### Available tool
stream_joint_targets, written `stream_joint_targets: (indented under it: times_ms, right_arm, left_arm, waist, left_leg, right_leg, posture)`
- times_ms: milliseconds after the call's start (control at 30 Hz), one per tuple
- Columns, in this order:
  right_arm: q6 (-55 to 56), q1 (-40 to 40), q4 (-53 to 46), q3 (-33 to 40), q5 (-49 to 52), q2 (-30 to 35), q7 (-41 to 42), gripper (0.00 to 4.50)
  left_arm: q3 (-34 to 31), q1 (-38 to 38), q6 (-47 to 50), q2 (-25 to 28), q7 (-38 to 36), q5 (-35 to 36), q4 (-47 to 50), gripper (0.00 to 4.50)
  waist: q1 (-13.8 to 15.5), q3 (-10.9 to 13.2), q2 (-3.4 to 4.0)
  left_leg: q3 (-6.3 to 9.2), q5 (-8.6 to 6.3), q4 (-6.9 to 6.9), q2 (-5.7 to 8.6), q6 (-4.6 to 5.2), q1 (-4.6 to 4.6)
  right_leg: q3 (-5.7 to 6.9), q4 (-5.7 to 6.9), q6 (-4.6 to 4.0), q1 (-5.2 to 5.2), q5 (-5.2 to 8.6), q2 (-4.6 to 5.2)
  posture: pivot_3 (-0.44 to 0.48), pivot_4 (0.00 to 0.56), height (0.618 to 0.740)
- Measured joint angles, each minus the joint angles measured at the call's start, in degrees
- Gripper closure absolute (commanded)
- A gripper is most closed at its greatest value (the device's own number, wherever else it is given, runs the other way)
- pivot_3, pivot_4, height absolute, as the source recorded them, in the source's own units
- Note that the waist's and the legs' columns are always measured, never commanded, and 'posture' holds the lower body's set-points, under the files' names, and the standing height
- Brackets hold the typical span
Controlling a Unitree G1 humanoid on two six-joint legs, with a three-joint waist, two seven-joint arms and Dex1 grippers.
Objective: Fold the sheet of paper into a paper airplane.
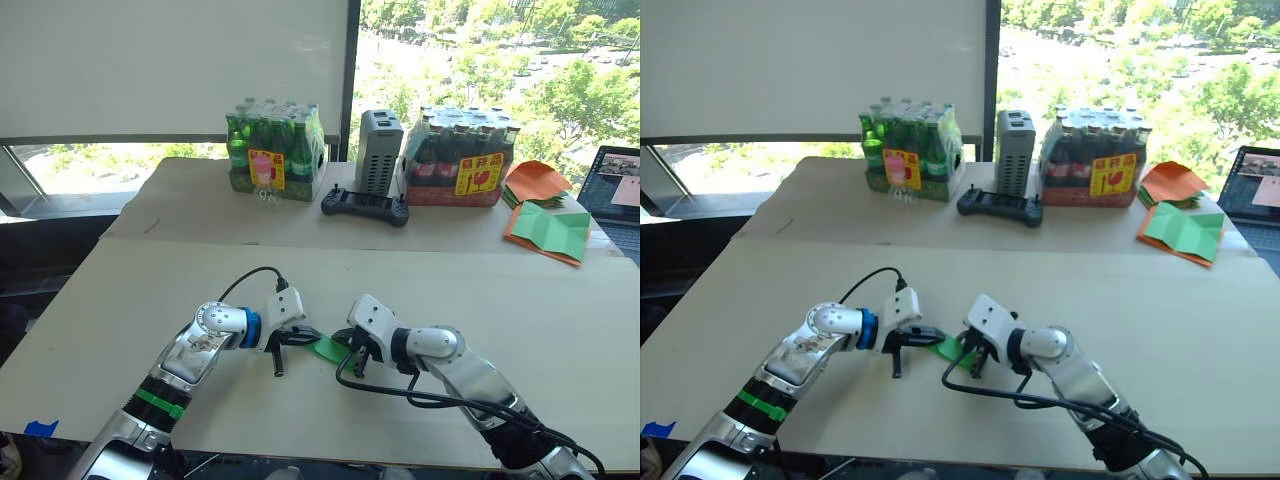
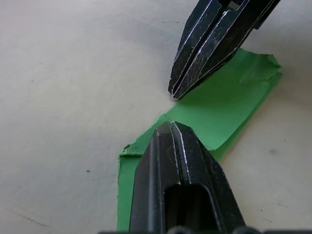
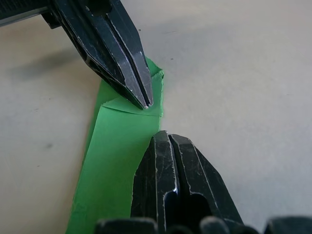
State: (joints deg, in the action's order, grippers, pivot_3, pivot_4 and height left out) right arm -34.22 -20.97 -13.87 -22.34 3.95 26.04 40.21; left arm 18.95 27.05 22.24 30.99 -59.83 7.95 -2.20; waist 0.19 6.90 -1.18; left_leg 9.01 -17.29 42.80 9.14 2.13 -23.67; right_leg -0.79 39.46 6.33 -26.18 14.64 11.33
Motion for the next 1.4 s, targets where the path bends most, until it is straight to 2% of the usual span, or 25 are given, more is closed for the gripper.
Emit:
stream_joint_targets:
  times_ms: [133, 700, 1400]
  right_arm:
    - [1.28, 0.16, -1.35, 3.17, 2.91, -3.38, -0.33, 4.45]
    - [1.28, 2.53, -1.76, 0.51, -0.27, 0.29, 0.75, 4.45]
    - [-4.97, 4.62, -6.74, 0.52, -0.26, 4.54, 1.08, 4.45]
  left_arm:
    - [-0.02, -0.06, 0.01, 0.24, -0.04, 0.00, 0.23, 4.50]
    - [0.02, -0.26, 0.21, 0.31, 0.00, -0.04, 0.58, 4.50]
    - [0.48, -0.87, 0.37, 0.25, 0.02, -0.08, 1.40, 4.50]
  waist:
    - [-0.15, 0.00, 0.00]
    - [-0.18, 0.00, 0.00]
    - [0.51, -0.24, -0.01]
  left_leg:
    - [0.00, 0.00, 0.00, 0.00, -0.01, -0.02]
    - [0.00, 0.00, 0.00, 0.00, -0.01, 0.00]
    - [0.00, -0.02, -0.02, 0.01, 0.03, 0.08]
  right_leg:
    - [-0.01, 0.05, 0.00, -0.04, 0.00, 0.00]
    - [0.00, 0.05, 0.00, -0.02, 0.00, 0.00]
    - [0.00, -0.06, 0.00, 0.08, 0.00, 0.01]
  posture:
    - [0.000, 0.150, 0.675]
    - [0.000, 0.150, 0.675]
    - [0.000, 0.150, 0.675]
